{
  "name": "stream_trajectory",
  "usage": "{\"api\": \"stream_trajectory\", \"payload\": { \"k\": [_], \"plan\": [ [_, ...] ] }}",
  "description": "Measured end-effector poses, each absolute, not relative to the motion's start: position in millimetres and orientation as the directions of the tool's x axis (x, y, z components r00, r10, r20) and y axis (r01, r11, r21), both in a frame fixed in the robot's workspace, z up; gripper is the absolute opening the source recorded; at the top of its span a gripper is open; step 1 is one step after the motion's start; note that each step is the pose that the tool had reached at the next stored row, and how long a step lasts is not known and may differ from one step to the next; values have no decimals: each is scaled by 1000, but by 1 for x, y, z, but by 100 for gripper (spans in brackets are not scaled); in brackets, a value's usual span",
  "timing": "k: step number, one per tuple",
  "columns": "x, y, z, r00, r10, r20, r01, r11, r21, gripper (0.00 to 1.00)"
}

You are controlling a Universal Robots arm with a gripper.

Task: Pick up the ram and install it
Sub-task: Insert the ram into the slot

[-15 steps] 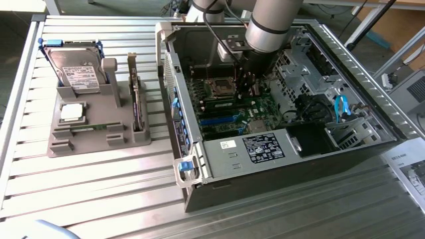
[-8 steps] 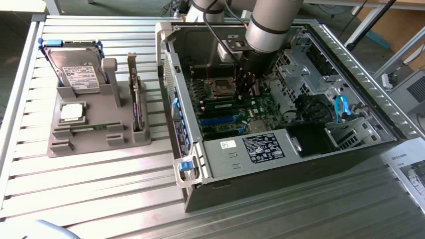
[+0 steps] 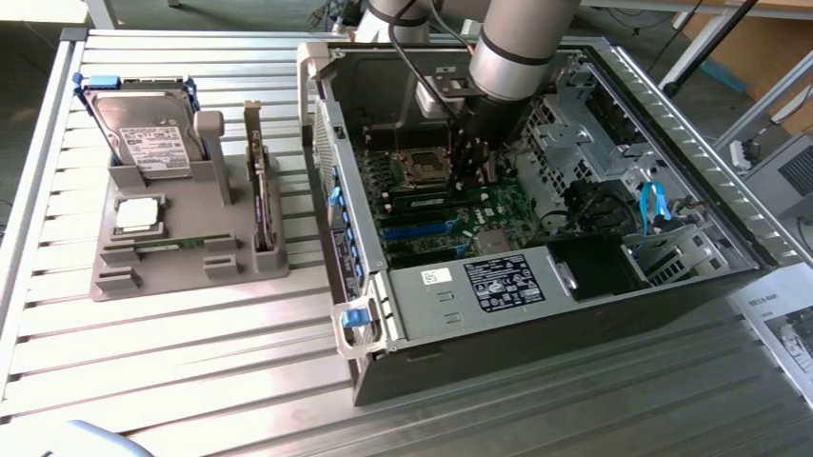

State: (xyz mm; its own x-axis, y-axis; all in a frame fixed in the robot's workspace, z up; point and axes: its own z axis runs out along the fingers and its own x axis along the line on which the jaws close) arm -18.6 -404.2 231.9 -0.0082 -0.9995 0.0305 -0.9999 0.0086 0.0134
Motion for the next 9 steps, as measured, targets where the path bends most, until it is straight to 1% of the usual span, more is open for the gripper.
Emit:
{"api": "stream_trajectory", "payload": {
  "k": [9],
  "plan": [
    [-19,-404,241,-8,-1000,30,-1000,9,13,19]
  ]
}}
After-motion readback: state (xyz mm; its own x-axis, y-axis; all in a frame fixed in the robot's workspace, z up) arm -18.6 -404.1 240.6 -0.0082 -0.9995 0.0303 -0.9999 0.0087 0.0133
